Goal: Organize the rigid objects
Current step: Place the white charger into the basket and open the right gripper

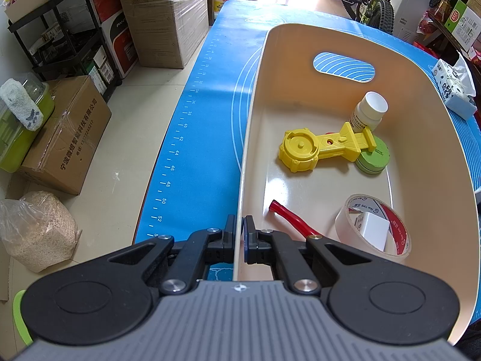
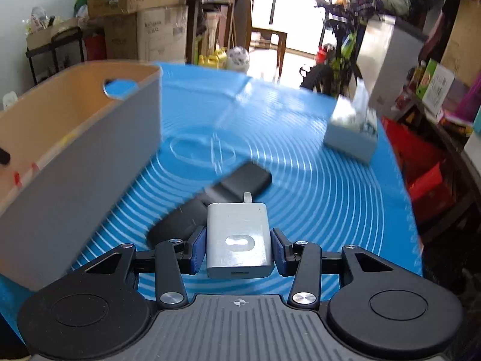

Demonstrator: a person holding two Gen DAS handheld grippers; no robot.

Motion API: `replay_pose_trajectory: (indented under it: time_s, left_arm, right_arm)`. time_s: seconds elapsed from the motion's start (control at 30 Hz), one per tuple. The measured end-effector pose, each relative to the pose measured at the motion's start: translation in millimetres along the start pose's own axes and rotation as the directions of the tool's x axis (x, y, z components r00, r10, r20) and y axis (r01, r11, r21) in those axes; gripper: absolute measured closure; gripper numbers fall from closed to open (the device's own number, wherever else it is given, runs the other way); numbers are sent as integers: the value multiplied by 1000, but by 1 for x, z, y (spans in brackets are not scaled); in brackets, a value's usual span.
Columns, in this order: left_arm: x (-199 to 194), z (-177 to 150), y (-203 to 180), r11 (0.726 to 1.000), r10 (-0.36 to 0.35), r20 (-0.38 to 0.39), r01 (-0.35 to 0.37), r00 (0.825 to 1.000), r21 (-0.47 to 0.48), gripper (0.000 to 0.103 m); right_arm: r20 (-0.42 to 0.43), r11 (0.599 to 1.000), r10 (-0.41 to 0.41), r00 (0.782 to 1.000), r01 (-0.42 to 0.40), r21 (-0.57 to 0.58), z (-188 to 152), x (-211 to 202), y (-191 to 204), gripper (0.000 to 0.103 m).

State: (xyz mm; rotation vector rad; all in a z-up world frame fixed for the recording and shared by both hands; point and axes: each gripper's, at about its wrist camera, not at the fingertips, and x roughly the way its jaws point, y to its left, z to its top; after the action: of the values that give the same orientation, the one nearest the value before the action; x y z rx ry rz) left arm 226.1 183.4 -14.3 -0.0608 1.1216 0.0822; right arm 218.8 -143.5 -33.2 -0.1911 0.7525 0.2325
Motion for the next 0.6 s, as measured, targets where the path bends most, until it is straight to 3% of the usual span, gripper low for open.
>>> replay_pose_trajectory:
  time_s: [0.3,0.6]
  left_arm:
    - [0,0,-1,1000,0,0,0,1000,-1,97]
    - [0,0,-1,1000,2,0,-2,1000,3,97]
  right_arm:
    - [161,995,91,983,-82,-61,56,-33,40,51]
    - [207,982,188,960,-184,-35,92,-17,94,51]
